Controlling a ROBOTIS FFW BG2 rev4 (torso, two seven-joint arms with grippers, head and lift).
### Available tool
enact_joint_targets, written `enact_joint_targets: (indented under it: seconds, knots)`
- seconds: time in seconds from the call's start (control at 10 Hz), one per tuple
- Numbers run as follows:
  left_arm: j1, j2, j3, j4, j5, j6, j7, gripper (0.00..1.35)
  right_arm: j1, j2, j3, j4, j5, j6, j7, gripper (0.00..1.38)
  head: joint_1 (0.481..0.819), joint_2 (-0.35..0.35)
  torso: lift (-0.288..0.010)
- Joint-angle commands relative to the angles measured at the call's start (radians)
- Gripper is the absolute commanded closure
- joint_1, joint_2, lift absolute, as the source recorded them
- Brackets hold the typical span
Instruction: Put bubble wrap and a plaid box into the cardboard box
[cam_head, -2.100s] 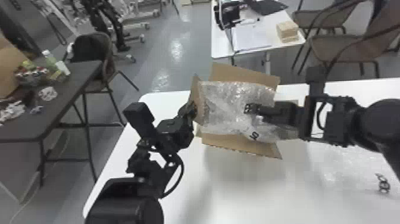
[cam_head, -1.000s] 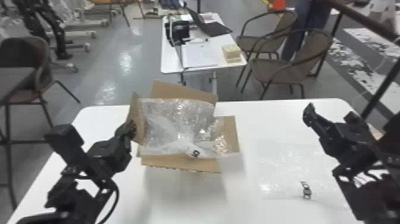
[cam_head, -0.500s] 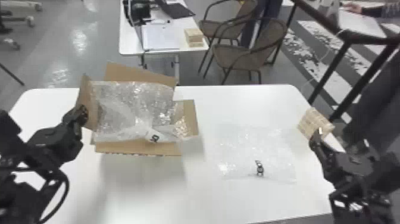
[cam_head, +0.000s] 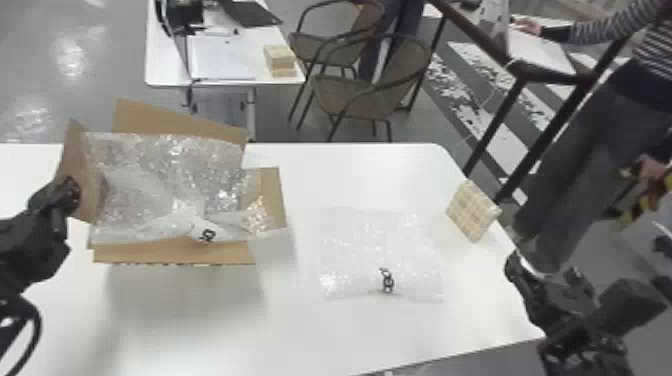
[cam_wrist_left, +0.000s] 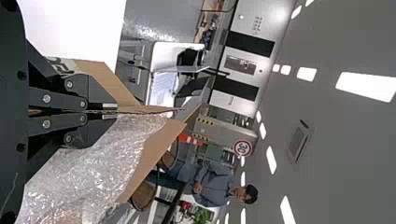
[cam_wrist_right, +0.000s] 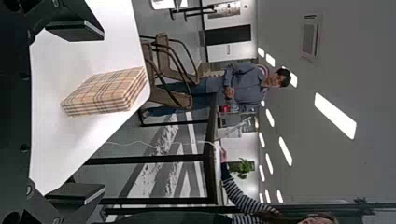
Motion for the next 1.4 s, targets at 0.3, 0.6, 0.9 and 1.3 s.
enact_joint_targets:
  seconds: [0.3, 0.6, 0.9, 1.3]
  knots:
    - [0.000, -0.003, 0.000, 0.000, 0.003, 0.002, 0.000, 1.22, -0.136, -0.117, -0.076, 0.203, 0.026, 0.096, 0.090, 0.15, 0.695, -0.326, -0.104]
    - [-0.002, -0.003, -0.002, 0.002, 0.005, 0.002, 0.000, 1.22, -0.243, -0.202, -0.076, 0.326, 0.049, 0.157, 0.219, 0.15, 0.695, -0.330, -0.104]
    - [-0.002, -0.003, 0.000, 0.002, 0.003, 0.001, 0.000, 1.22, -0.333, -0.217, -0.075, 0.421, 0.129, 0.185, 0.310, 0.15, 0.695, -0.317, -0.104]
    - [-0.003, -0.003, -0.002, 0.002, 0.002, 0.001, 0.000, 1.22, -0.433, -0.222, -0.070, 0.528, 0.246, 0.185, 0.380, 0.15, 0.695, -0.294, -0.104]
